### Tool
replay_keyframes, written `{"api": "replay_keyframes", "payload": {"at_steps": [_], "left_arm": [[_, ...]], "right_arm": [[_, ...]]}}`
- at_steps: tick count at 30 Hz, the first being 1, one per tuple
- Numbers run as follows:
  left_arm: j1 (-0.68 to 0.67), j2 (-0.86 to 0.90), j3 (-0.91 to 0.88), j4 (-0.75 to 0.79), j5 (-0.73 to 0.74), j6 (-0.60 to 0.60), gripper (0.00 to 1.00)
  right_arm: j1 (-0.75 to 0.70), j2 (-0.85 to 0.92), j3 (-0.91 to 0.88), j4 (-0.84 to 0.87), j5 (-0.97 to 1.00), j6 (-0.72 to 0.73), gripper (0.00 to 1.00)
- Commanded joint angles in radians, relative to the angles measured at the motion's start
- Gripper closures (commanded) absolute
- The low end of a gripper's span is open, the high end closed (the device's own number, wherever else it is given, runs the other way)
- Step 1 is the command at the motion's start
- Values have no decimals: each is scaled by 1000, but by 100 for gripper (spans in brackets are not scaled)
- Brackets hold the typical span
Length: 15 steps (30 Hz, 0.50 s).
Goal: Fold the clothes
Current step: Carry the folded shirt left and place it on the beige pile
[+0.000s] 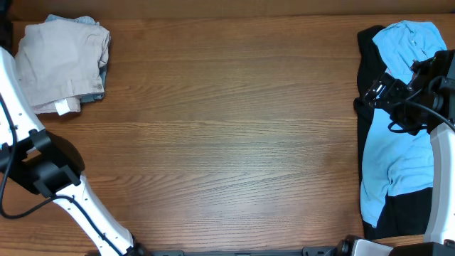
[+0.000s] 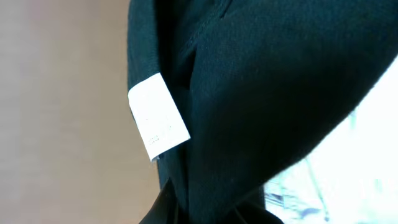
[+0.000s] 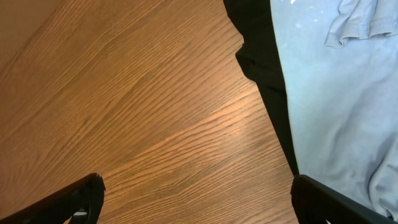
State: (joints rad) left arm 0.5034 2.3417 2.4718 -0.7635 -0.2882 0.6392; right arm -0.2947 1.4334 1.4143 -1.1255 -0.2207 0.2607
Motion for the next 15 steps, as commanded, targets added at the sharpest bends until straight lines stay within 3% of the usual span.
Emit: {"api": "replay_keyframes", "payload": {"at_steps": [1, 6, 12, 15], "left_arm": [[-19, 73, -16, -5, 40, 8, 96], [-56, 139, -16, -40, 115, 2, 91], [-166, 169, -16, -76, 154, -151, 85], [-209, 169, -16, -121, 190, -207, 61]], "right_arm": [[-1, 0, 10, 5, 10, -7, 0], [-1, 0, 10, 4, 11, -8, 0], [-1, 0, 10, 5, 10, -7, 0], [-1, 0, 10, 5, 10, -7, 0]]}}
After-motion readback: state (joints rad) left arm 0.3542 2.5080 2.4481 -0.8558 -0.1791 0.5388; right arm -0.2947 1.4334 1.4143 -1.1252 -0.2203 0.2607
